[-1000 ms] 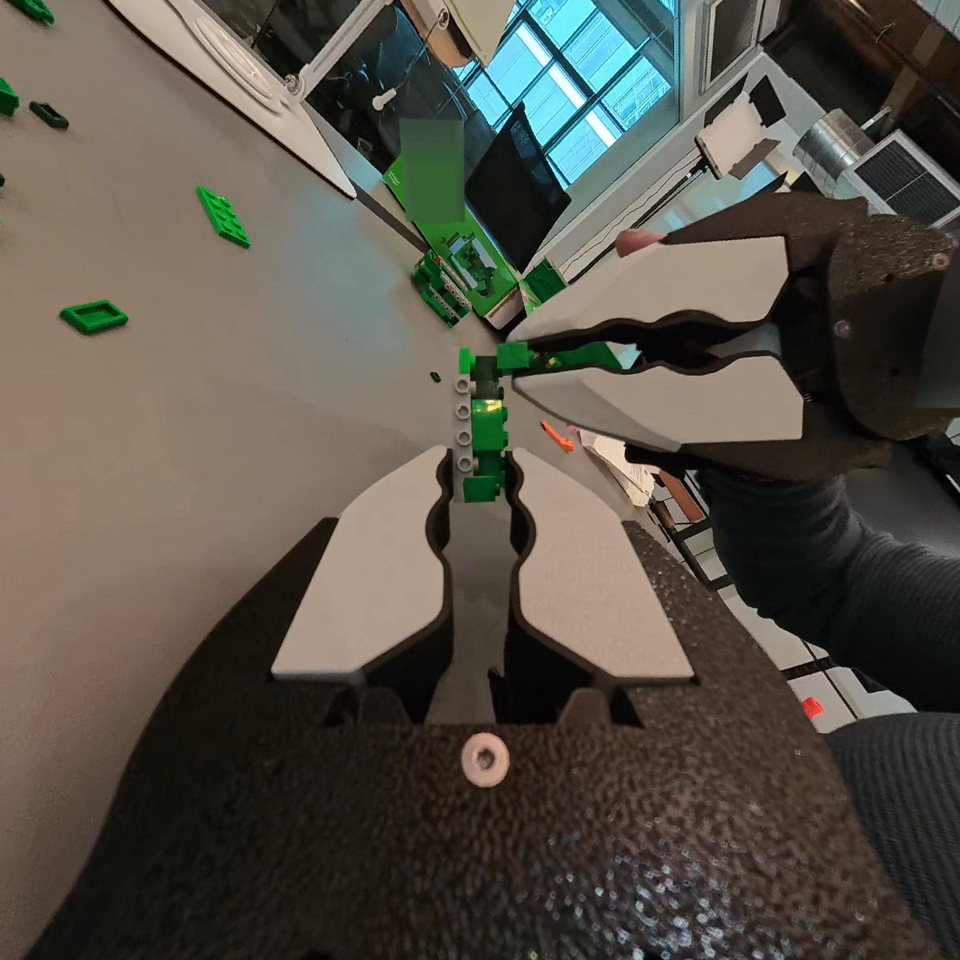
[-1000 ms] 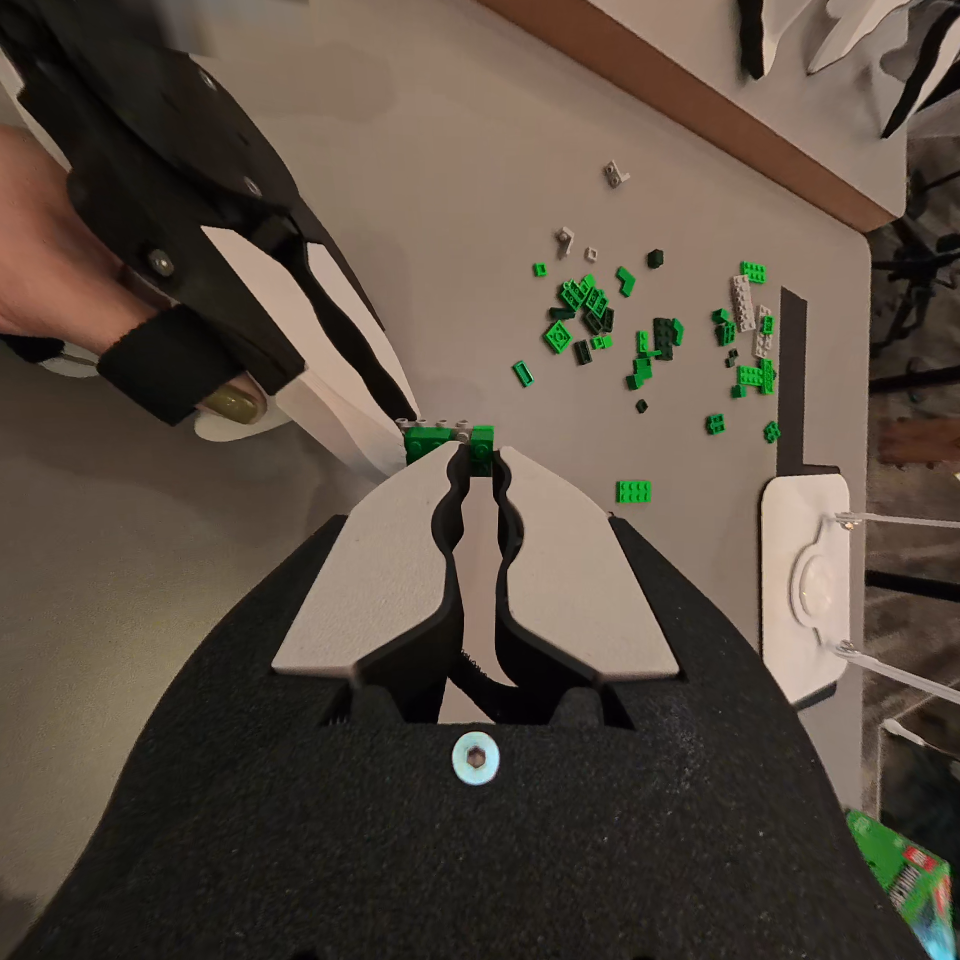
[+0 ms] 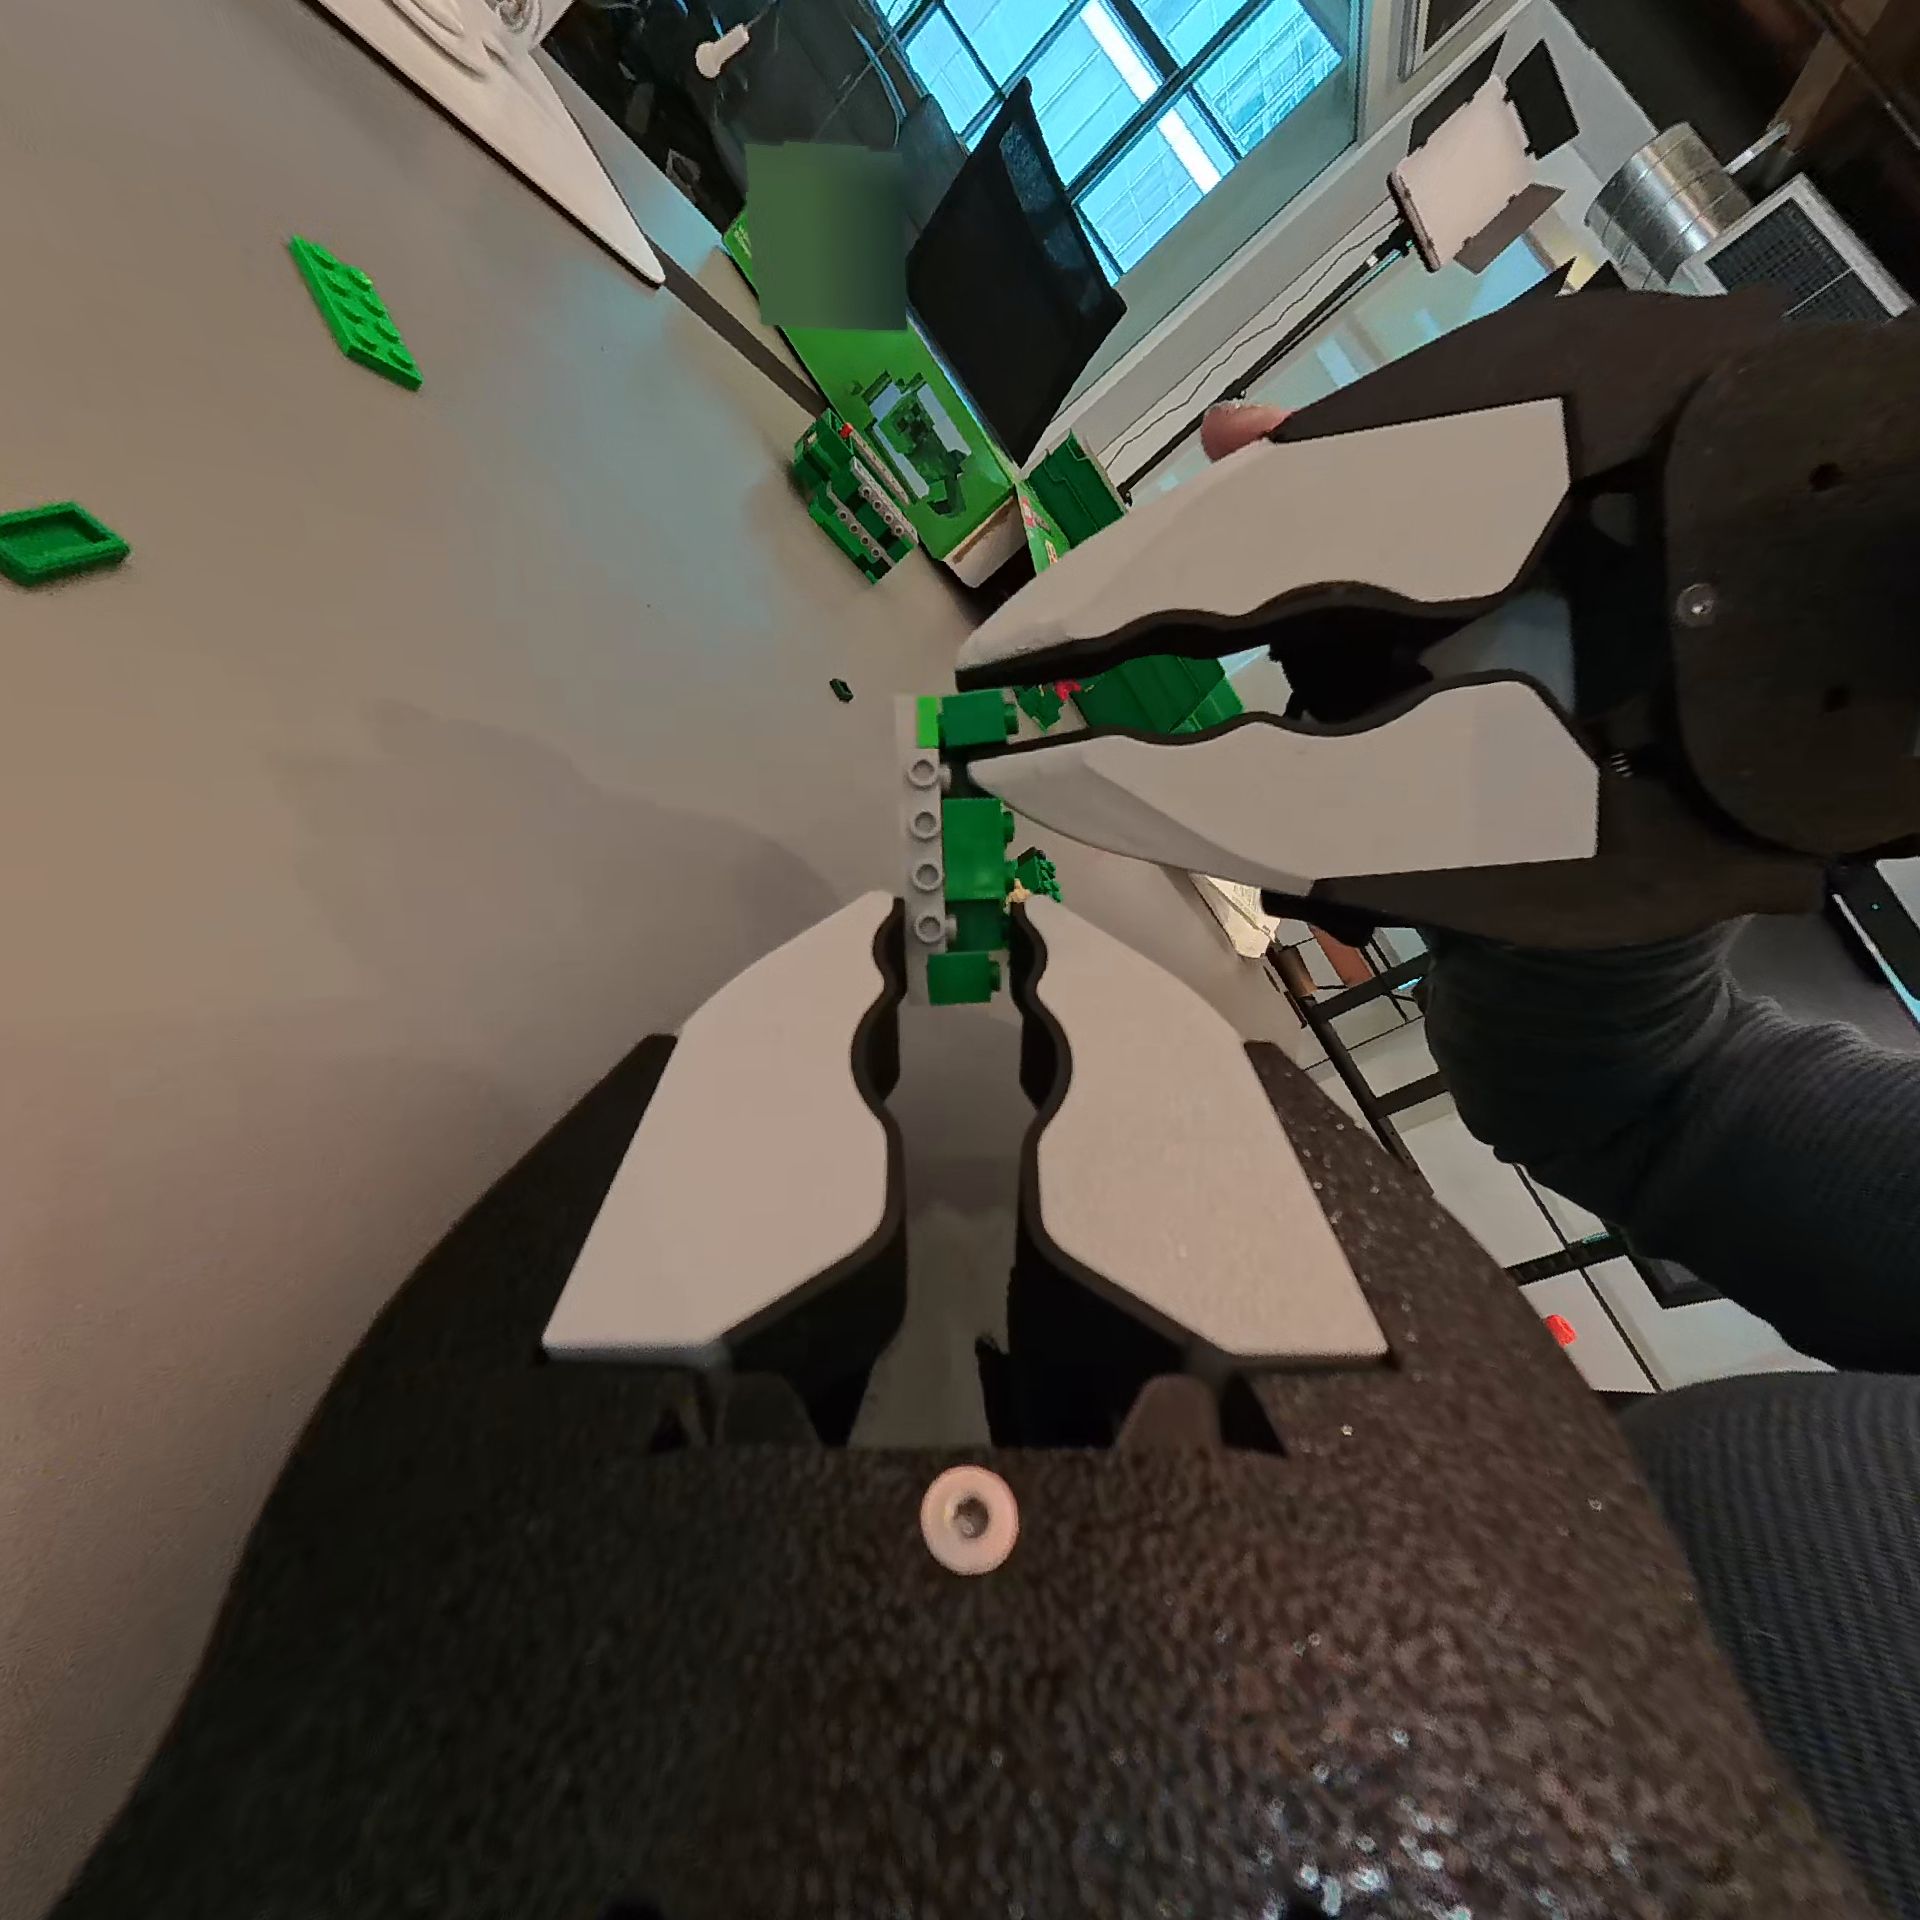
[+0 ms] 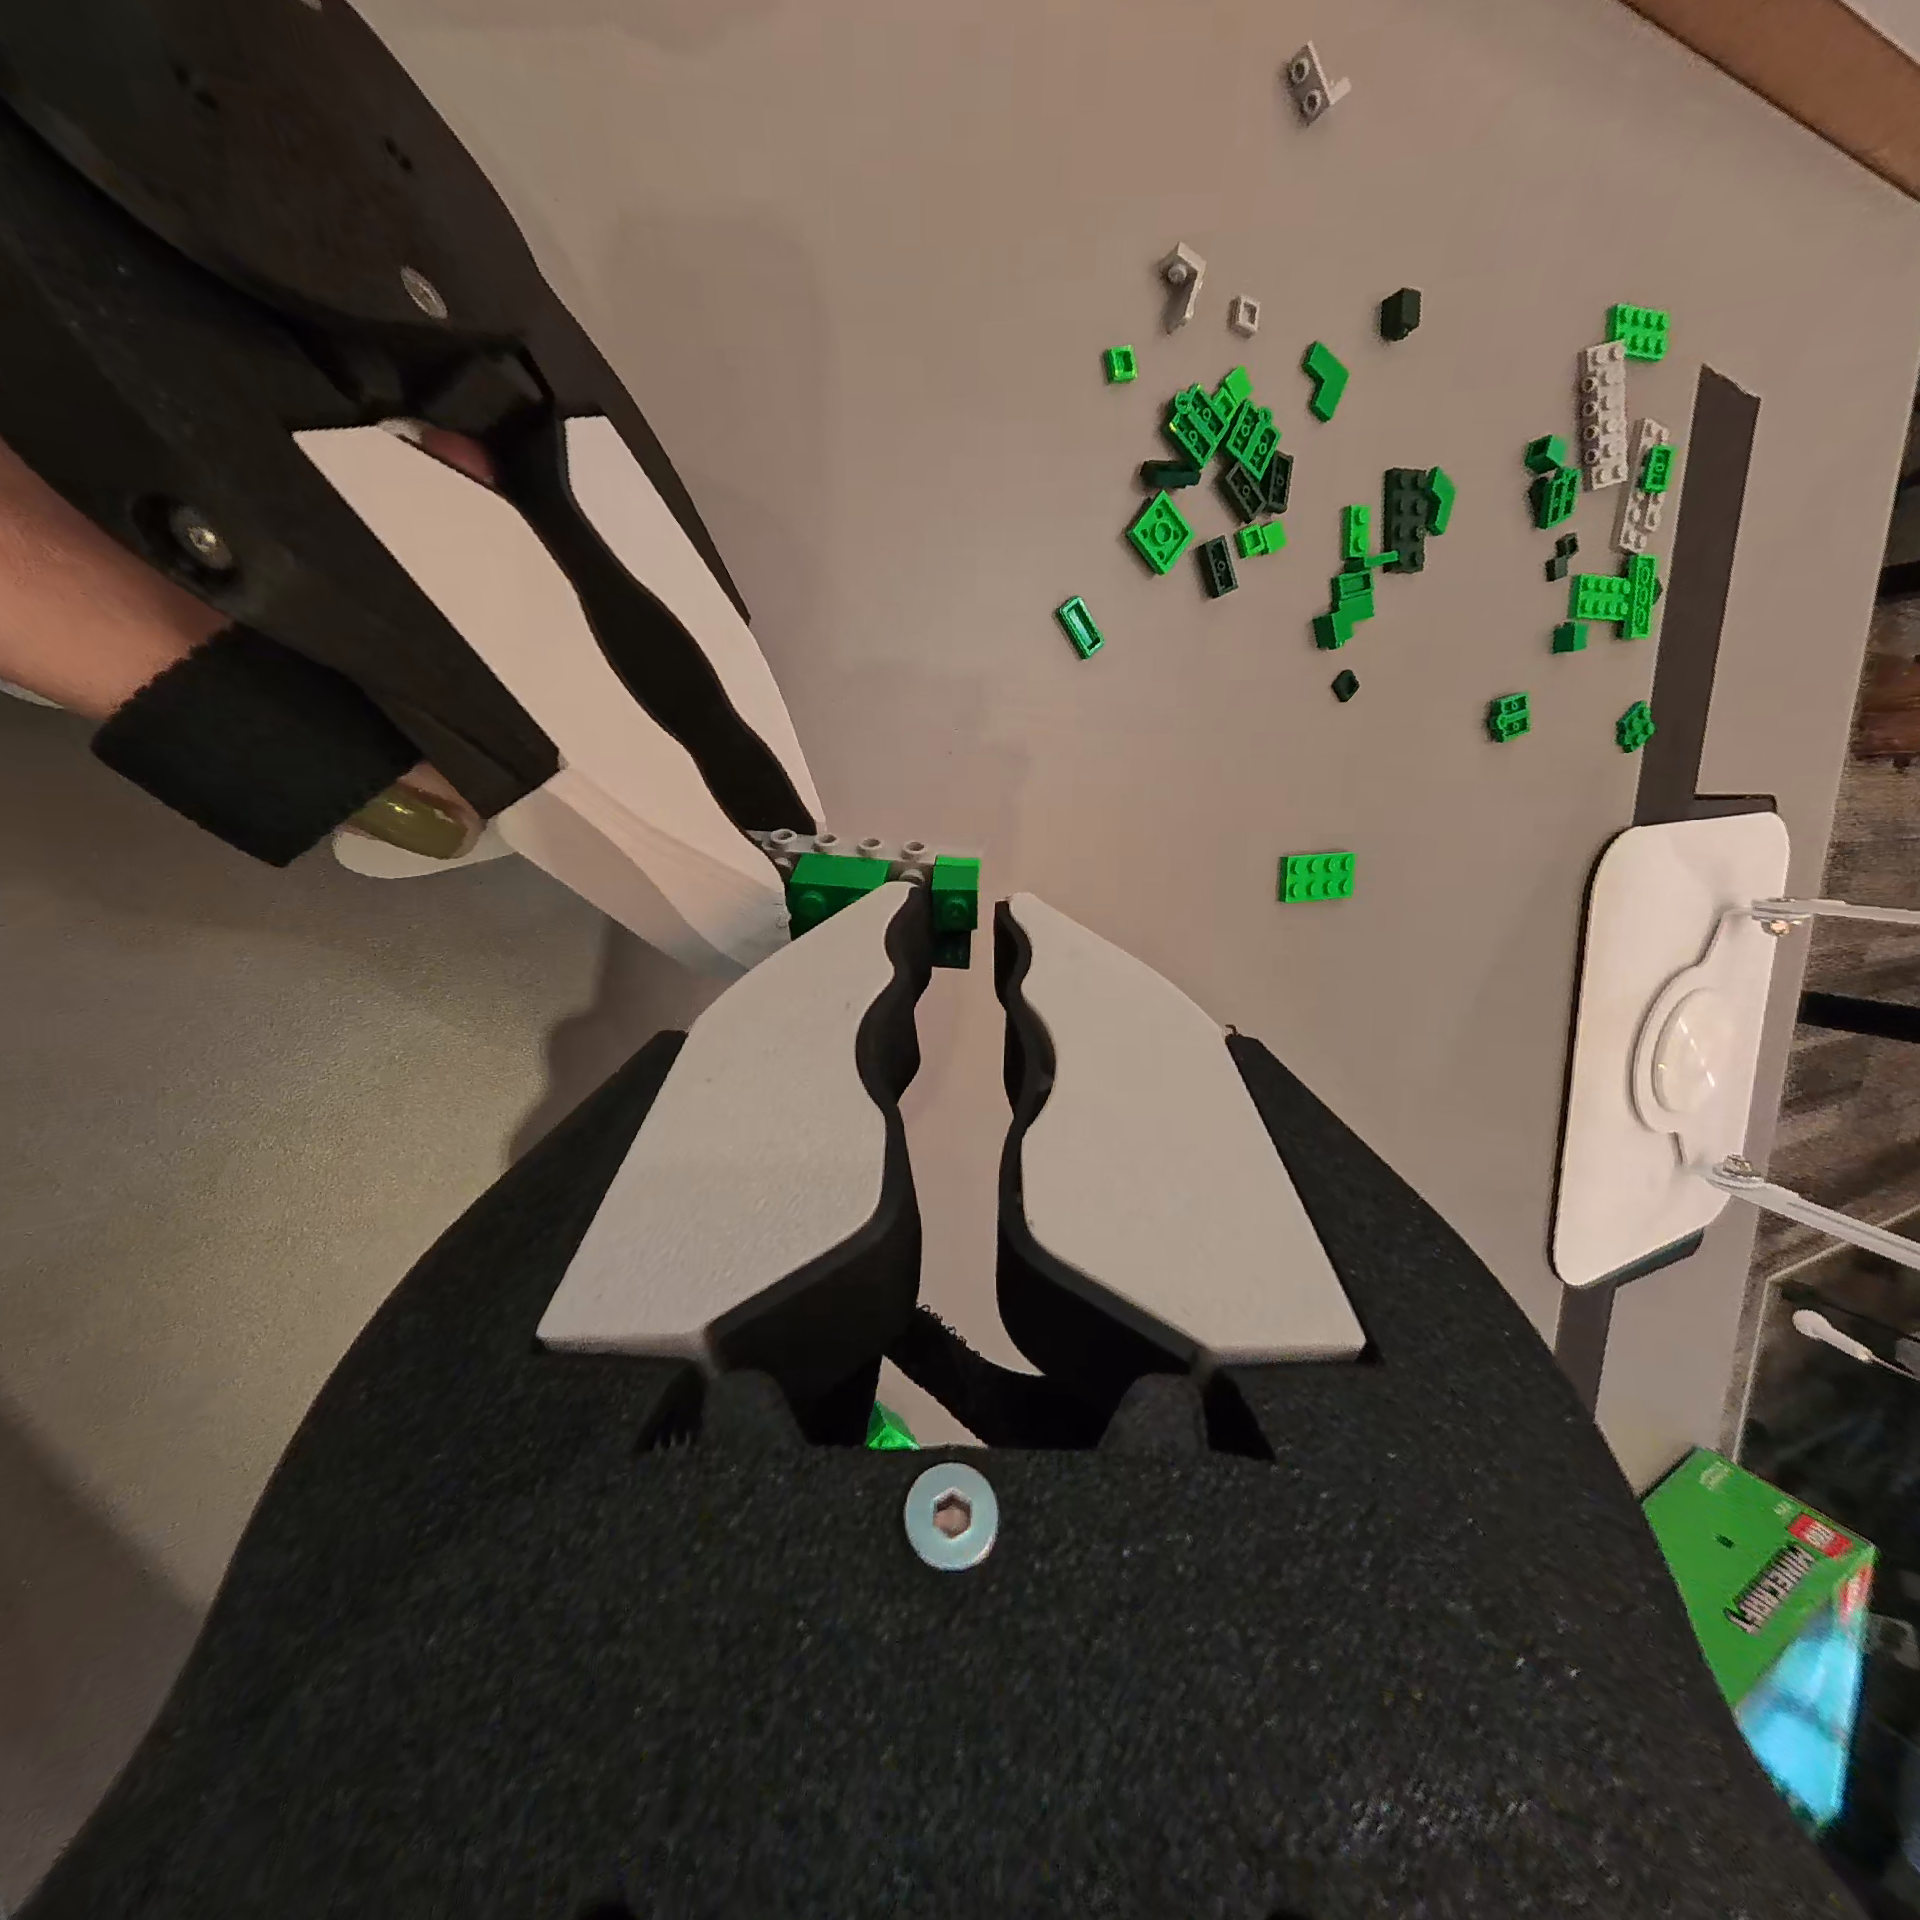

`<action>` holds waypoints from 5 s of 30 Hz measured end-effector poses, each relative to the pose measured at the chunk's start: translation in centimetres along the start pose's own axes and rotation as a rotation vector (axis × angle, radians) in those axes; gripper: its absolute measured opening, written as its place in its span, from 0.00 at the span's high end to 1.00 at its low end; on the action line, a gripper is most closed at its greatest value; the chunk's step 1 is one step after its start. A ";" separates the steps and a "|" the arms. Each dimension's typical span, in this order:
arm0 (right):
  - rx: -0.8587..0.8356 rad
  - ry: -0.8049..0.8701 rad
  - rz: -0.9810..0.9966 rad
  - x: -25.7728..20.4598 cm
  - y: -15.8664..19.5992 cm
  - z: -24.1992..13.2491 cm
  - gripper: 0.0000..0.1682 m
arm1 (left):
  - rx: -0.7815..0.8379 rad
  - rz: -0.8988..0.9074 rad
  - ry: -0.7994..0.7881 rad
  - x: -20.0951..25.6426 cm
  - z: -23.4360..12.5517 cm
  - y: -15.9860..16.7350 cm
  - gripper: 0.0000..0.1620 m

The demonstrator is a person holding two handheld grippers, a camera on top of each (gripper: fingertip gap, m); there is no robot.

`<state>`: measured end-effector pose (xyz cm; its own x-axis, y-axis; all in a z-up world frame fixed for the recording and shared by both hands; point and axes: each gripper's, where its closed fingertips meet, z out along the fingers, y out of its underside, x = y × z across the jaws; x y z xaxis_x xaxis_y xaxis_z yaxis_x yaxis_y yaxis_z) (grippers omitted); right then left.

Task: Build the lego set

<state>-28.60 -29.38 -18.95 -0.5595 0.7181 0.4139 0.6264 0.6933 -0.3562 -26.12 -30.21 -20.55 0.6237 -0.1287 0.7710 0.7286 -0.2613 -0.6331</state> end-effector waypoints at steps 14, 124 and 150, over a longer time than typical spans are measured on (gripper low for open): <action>0.052 -0.113 0.110 -0.4 1.0 -1.0 0.87 | -0.016 0.006 0.023 0.3 0.1 0.2 0.89; 0.315 -0.862 0.495 -8.2 3.9 -3.8 0.78 | -0.510 0.051 0.317 4.7 -0.8 7.6 0.89; 0.413 -1.019 0.505 -8.5 3.7 -5.6 0.88 | -0.495 0.117 0.418 6.2 -1.3 7.5 0.89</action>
<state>-18.45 -33.22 -19.07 -0.5893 0.5025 -0.6326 0.7812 0.1547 -0.6048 -17.16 -34.23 -20.48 0.4560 -0.5174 0.7241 0.3843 -0.6194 -0.6846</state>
